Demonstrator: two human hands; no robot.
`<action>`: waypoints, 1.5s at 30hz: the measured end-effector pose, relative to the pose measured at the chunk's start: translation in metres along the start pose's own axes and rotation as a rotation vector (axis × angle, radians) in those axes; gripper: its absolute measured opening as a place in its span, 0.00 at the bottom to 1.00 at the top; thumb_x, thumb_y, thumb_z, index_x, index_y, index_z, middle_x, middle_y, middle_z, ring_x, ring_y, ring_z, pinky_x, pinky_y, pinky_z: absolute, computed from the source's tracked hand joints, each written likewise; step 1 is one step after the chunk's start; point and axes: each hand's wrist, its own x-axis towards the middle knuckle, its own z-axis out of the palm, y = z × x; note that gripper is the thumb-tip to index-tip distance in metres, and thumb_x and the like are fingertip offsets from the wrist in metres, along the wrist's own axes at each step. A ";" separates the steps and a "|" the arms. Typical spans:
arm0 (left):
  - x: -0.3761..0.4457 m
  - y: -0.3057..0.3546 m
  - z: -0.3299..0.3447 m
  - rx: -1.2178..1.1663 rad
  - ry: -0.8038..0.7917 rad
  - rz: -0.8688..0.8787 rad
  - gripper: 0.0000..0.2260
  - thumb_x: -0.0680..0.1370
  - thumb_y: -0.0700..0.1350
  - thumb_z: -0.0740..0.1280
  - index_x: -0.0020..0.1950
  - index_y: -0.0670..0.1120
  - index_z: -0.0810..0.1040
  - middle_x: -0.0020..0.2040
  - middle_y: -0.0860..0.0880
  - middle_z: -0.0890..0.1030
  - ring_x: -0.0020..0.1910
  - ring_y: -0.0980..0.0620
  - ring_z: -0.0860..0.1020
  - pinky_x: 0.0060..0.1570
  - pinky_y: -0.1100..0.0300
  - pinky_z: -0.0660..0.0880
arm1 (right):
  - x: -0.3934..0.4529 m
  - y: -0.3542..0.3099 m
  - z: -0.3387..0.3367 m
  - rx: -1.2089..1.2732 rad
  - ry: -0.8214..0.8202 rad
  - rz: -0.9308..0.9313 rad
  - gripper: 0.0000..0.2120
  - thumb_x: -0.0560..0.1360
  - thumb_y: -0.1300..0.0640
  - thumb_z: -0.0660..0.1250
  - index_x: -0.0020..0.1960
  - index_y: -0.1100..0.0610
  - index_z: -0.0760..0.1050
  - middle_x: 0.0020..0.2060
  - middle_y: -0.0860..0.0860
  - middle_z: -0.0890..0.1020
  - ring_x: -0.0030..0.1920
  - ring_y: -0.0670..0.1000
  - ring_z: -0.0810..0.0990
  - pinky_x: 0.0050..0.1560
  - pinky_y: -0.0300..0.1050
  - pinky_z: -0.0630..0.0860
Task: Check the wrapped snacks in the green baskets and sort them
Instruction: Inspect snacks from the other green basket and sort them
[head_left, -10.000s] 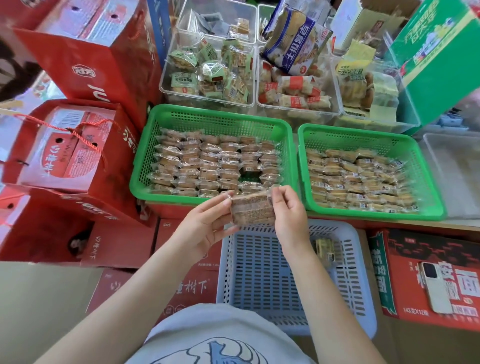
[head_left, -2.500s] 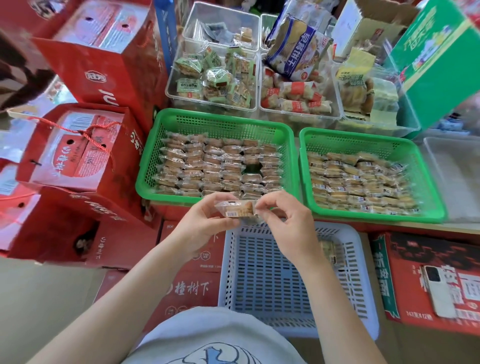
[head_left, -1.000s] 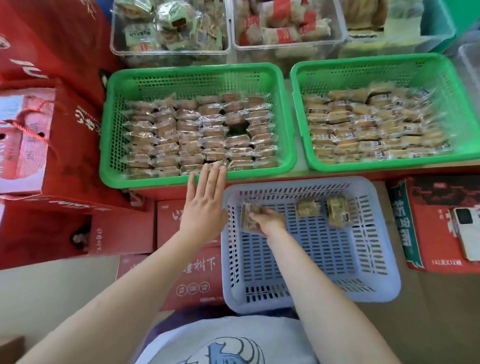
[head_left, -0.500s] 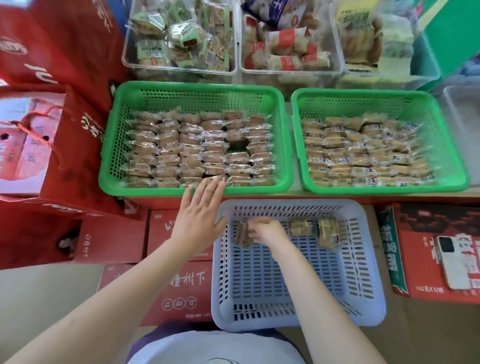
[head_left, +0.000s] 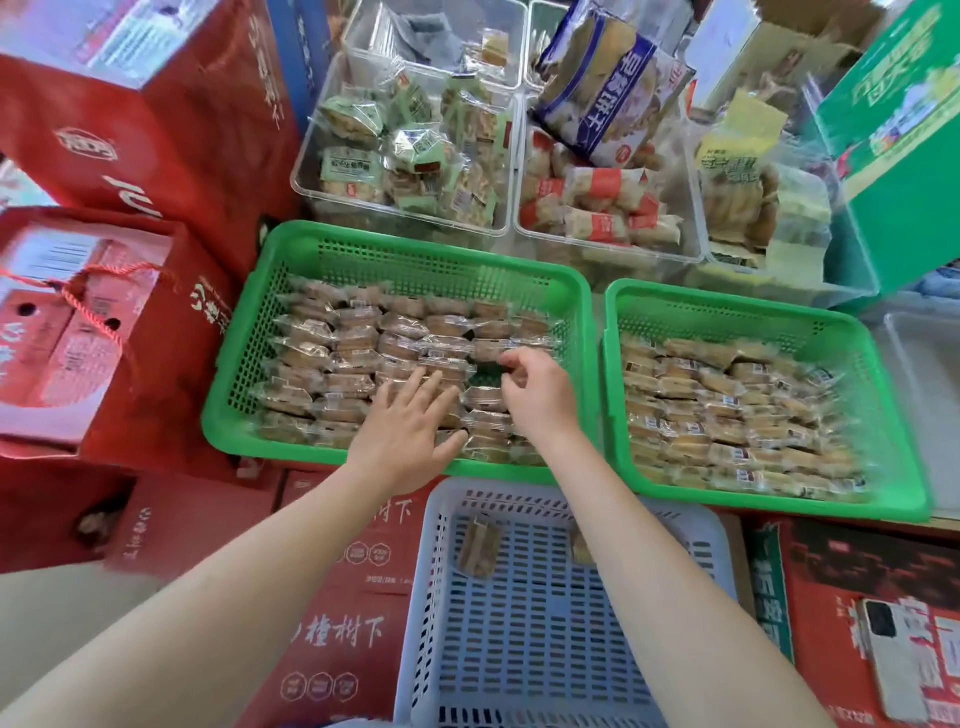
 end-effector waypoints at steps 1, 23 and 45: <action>0.001 0.000 -0.001 -0.007 -0.011 -0.003 0.32 0.82 0.66 0.44 0.83 0.54 0.48 0.84 0.50 0.43 0.82 0.50 0.39 0.79 0.42 0.42 | 0.012 0.002 0.008 -0.081 0.008 -0.046 0.14 0.78 0.64 0.65 0.62 0.59 0.79 0.58 0.53 0.81 0.59 0.54 0.77 0.61 0.47 0.73; 0.005 -0.003 0.000 -0.053 -0.048 -0.026 0.31 0.83 0.65 0.45 0.83 0.55 0.48 0.83 0.51 0.42 0.81 0.50 0.37 0.79 0.42 0.40 | 0.066 -0.006 0.017 -0.395 -0.195 -0.063 0.16 0.74 0.67 0.69 0.58 0.59 0.67 0.65 0.61 0.65 0.56 0.62 0.73 0.49 0.48 0.68; -0.067 0.031 -0.075 -0.806 0.518 0.172 0.41 0.72 0.61 0.75 0.80 0.58 0.58 0.76 0.59 0.64 0.73 0.65 0.61 0.70 0.72 0.59 | -0.068 -0.057 -0.054 0.900 0.046 0.311 0.11 0.78 0.58 0.71 0.56 0.56 0.72 0.47 0.58 0.85 0.42 0.52 0.85 0.39 0.43 0.80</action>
